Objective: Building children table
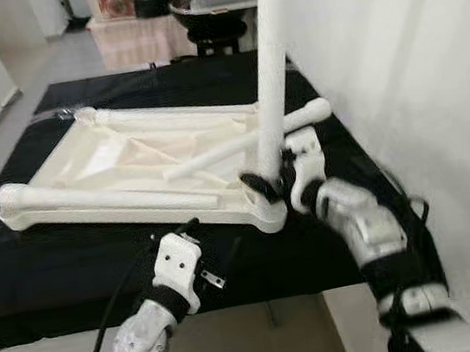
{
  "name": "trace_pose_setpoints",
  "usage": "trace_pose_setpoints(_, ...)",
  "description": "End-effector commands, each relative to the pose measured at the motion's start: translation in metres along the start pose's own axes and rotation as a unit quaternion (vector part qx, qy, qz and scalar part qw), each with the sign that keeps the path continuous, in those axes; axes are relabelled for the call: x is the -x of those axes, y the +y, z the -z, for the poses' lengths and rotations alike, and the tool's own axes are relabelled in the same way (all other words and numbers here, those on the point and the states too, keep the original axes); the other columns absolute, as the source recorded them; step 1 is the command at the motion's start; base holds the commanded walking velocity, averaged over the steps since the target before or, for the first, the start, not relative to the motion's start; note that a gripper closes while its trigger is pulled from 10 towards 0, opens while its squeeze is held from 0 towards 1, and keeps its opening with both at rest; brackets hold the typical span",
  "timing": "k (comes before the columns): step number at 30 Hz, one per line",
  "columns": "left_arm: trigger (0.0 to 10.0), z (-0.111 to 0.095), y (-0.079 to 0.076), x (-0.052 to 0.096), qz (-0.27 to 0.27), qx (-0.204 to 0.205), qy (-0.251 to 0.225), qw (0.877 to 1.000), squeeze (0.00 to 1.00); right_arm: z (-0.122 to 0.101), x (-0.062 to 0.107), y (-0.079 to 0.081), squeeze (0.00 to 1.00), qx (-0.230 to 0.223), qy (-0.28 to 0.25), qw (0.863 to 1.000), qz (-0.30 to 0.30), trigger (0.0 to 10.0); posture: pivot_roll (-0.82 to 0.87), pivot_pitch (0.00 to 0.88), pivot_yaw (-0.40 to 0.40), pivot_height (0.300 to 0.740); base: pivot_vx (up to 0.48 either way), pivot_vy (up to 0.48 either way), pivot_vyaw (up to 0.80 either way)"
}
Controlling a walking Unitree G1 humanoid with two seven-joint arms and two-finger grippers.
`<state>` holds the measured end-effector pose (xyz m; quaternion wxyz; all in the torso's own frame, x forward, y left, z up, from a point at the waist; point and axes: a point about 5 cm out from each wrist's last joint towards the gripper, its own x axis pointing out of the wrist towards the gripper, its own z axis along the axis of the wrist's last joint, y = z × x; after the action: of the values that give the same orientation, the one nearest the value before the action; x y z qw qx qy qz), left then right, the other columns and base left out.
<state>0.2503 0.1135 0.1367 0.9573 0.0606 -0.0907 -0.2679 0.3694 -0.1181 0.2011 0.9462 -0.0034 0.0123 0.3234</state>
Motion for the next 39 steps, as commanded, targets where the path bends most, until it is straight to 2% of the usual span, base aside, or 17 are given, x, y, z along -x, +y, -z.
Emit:
trace_pose_setpoints(1, 10.0, 0.002, -0.001, 0.0, 0.001, -0.005, 0.003, 1.0, 0.0, -0.003, -0.002, 0.003, 0.0, 0.002, -0.002, 0.999, -0.046, 10.0, 0.02, 0.073, -0.045, 0.74, 0.0, 0.0, 0.0)
trace_pose_setpoints(4, 10.0, 0.002, -0.001, 0.0, 0.001, -0.004, 0.002, 1.0, 0.0, -0.015, -0.001, 0.003, 0.0, 0.044, -0.002, 0.99, -0.133, 10.0, 0.02, 0.074, -0.05, 0.74, 0.0, 0.0, 0.0)
trace_pose_setpoints(5, 10.0, 0.002, -0.001, 0.0, 0.001, -0.004, 0.002, 1.0, 0.0, -0.015, -0.001, 0.003, 0.0, 0.044, -0.002, 0.99, -0.133, 10.0, 0.02, 0.074, -0.05, 0.74, 0.0, 0.0, 0.0)
trace_pose_setpoints(8, 10.0, 0.002, -0.002, 0.0, 0.0, -0.004, 0.002, 1.0, 0.0, -0.021, 0.0, 0.004, 0.0, 0.079, 0.013, 0.971, -0.225, 10.0, 0.03, 0.076, -0.053, 0.74, 0.0, 0.0, 0.0)
trace_pose_setpoints(9, 10.0, 0.002, -0.002, 0.0, 0.0, -0.004, 0.002, 1.0, 0.0, -0.022, -0.002, 0.003, 0.0, 0.086, 0.02, 0.968, -0.233, 8.9, 0.03, 0.078, -0.053, 0.74, 0.0, 0.0, 0.0)
trace_pose_setpoints(10, 10.0, 0.002, -0.003, 0.001, 0.0, -0.004, 0.002, 1.0, 0.0, -0.022, -0.003, 0.001, 0.0, 0.091, 0.026, 0.966, -0.239, 5.3, 0.03, 0.08, -0.052, 0.74, 0.0, 0.0, 0.0)
trace_pose_setpoints(11, 10.0, 0.002, -0.003, 0.001, 0.0, -0.004, 0.002, 1.0, 0.0, -0.023, -0.004, 0.0, 0.0, 0.093, 0.028, 0.966, -0.241, 0.0, 0.03, 0.081, -0.052, 0.74, 0.0, 0.0, 0.0)
trace_pose_setpoints(19, 10.0, 0.002, -0.004, 0.002, 0.001, -0.002, 0.002, 1.0, 0.0, -0.022, -0.006, -0.006, 0.0, 0.089, 0.036, 0.967, -0.238, 0.0, 0.04, 0.086, -0.051, 0.74, 0.0, 0.0, 0.0)
trace_pose_setpoints(24, 10.0, 0.002, -0.005, 0.003, 0.001, 0.001, 0.002, 1.0, 0.0, -0.013, 0.001, -0.012, 0.0, 0.084, 0.043, 0.972, -0.214, 0.0, 0.03, 0.088, -0.049, 0.74, 0.0, 0.0, 0.0)
trace_pose_setpoints(27, 10.0, 0.001, -0.006, 0.003, 0.002, 0.003, 0.001, 1.0, 0.0, -0.001, 0.016, -0.029, 0.0, 0.078, 0.064, 0.985, -0.138, 0.0, 0.03, 0.095, -0.041, 0.74, 0.0, 0.0, 0.0)
trace_pose_setpoints(29, 10.0, 0.0, -0.006, 0.005, 0.003, 0.004, 0.001, 1.0, 0.0, 0.014, 0.017, -0.031, 0.0, 0.063, 0.082, 0.994, -0.036, 0.0, 0.02, 0.102, -0.052, 0.74, 0.0, 0.0, 0.0)
trace_pose_setpoints(30, 10.0, 0.0, -0.006, 0.005, 0.003, 0.004, 0.001, 1.0, 0.0, 0.014, 0.017, -0.031, 0.0, 0.063, 0.082, 0.994, -0.036, 0.0, 0.02, 0.102, -0.052, 0.74, 0.0, 0.0, 0.0)
trace_pose_setpoints(31, 10.0, 0.0, -0.006, 0.005, 0.003, 0.004, 0.001, 1.0, 0.0, 0.023, 0.017, -0.032, 0.0, 0.051, 0.086, 0.993, 0.057, 0.0, 0.03, 0.103, -0.053, 0.74, 0.0, 0.0, 0.0)
trace_pose_setpoints(32, 10.0, 0.0, -0.006, 0.005, 0.003, 0.004, 0.001, 1.0, 0.0, 0.023, 0.017, -0.032, 0.0, 0.051, 0.086, 0.993, 0.057, 0.0, 0.03, 0.103, -0.053, 0.74, 0.0, 0.0, 0.0)
trace_pose_setpoints(33, 10.0, -0.001, -0.006, 0.005, 0.002, 0.004, 0.0, 1.0, 0.0, 0.034, 0.02, -0.019, 0.0, 0.019, 0.081, 0.989, 0.12, 0.0, 0.03, 0.114, -0.055, 0.74, 0.0, 0.0, 0.0)
trace_pose_setpoints(35, 10.0, -0.001, -0.005, 0.005, -0.003, 0.003, -0.001, 1.0, 0.0, 0.045, 0.018, 0.007, 0.0, -0.016, 0.065, 0.984, 0.162, 0.0, 0.03, 0.12, -0.048, 0.74, 0.0, 0.0, 0.0)
trace_pose_setpoints(39, 10.0, -0.002, -0.004, 0.005, -0.008, 0.002, -0.001, 1.0, 0.0, 0.05, 0.011, 0.014, 0.0, -0.011, 0.067, 0.983, 0.169, 0.0, 0.03, 0.116, -0.043, 0.74, 0.0, 0.0, 0.0)
